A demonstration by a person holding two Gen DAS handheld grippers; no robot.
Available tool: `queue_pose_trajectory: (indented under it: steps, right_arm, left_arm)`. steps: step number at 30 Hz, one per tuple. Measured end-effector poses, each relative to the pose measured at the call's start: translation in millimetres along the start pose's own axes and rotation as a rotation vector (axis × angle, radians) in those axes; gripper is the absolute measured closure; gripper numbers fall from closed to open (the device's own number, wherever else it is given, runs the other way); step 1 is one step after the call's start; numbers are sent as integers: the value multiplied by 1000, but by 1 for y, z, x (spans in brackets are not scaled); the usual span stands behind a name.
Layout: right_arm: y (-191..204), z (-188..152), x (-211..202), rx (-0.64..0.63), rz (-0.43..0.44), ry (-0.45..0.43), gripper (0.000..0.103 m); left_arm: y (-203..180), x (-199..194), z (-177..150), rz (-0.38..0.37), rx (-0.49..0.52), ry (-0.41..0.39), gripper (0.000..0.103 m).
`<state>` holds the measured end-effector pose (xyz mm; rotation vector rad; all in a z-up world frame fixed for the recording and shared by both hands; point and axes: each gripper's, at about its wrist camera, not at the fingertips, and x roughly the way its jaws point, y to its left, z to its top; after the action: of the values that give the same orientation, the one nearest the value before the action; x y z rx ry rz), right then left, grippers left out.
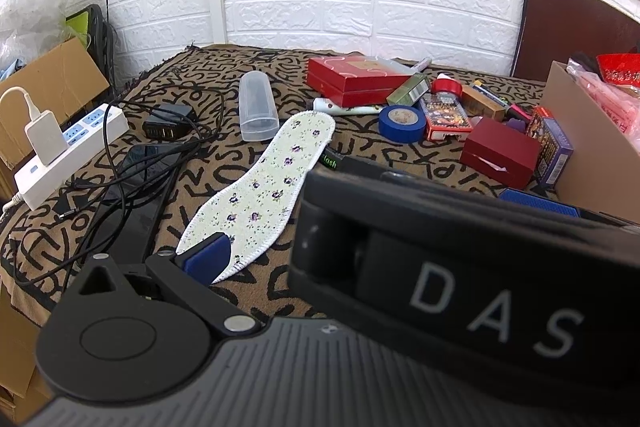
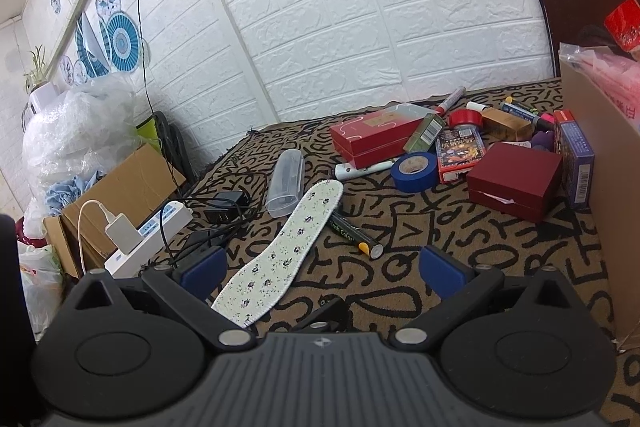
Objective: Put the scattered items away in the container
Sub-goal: 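Reach the left gripper toward the white floral insole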
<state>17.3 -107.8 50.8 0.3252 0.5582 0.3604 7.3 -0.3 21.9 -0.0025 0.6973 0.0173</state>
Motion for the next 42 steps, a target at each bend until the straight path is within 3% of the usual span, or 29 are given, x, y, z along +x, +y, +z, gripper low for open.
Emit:
queue_pose_trajectory:
  steps: [9, 14, 21, 28, 31, 38, 40, 42]
  right_arm:
    - [0, -5, 19, -2, 7, 43, 0]
    - [5, -11, 31, -101, 41, 43, 0]
    - [5, -10, 56, -182, 71, 48, 0]
    - [0, -5, 82, -278, 29, 58, 0]
    - [-9, -1, 92, -265, 11, 65, 0]
    - [-14, 3, 105, -285, 27, 94, 0]
    - [-14, 5, 107, -295, 24, 93, 0]
    - [-14, 8, 111, -300, 11, 95, 0]
  left_arm:
    - [9, 12, -5, 11, -3, 27, 0]
    - [14, 14, -10, 30, 73, -65, 0]
    - [29, 34, -8, -25, 85, -31, 0]
    - [50, 57, -13, -41, 66, 32, 0]
    - [52, 59, -14, -35, 105, 11, 0]
    - [44, 66, -4, -114, 236, -48, 3]
    - [42, 77, 0, -115, 272, -44, 2]
    - [49, 87, 5, -143, 245, -21, 0]
